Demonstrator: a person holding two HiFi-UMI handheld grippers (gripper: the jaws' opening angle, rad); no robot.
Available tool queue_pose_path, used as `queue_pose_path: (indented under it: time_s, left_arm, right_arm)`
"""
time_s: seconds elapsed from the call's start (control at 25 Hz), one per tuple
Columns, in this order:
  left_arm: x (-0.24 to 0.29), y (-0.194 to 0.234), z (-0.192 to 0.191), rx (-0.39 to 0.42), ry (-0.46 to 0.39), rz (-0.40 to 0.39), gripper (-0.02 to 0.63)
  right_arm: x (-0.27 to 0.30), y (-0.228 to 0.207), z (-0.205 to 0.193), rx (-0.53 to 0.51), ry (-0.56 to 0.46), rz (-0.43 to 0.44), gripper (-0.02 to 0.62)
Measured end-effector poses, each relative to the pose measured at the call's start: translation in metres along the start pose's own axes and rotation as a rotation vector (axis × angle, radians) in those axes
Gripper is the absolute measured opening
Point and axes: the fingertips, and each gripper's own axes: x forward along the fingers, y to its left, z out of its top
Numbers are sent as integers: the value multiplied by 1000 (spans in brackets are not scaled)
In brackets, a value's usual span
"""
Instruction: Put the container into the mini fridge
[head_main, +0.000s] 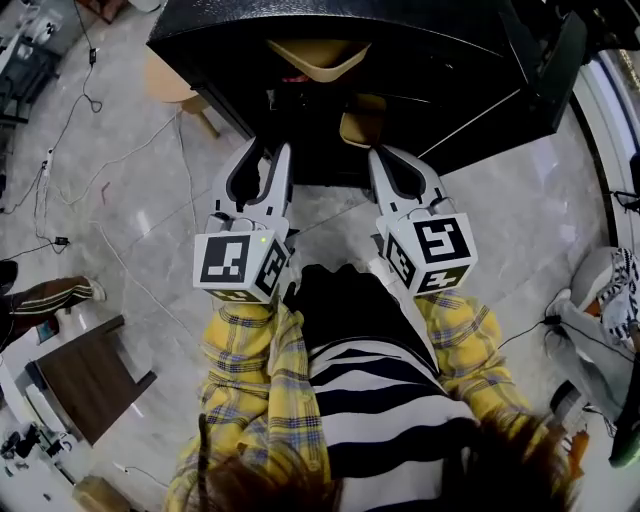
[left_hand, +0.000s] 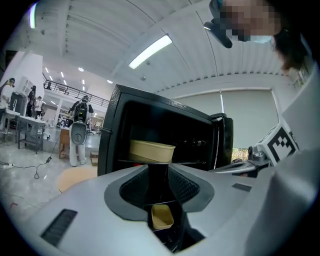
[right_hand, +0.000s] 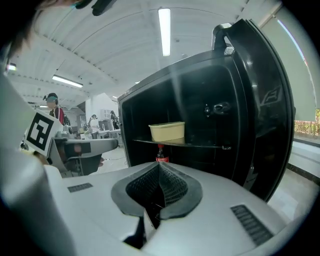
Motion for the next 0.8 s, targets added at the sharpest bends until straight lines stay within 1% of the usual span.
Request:
queue_pose_path:
  time_s: [0.32, 0.64, 0.8]
  left_arm:
    - [-14, -7, -10, -22, 20, -10, 123]
    - [-18, -17, -18, -5, 63, -15, 80]
    - [-20, -19, -17, 0, 70, -19, 67]
  right_arm:
    - [-4, 10, 6, 0, -6, 11, 28]
    - [-9, 15, 9, 2, -14, 15, 28]
    - [-12, 16, 13, -11, -27, 4, 28]
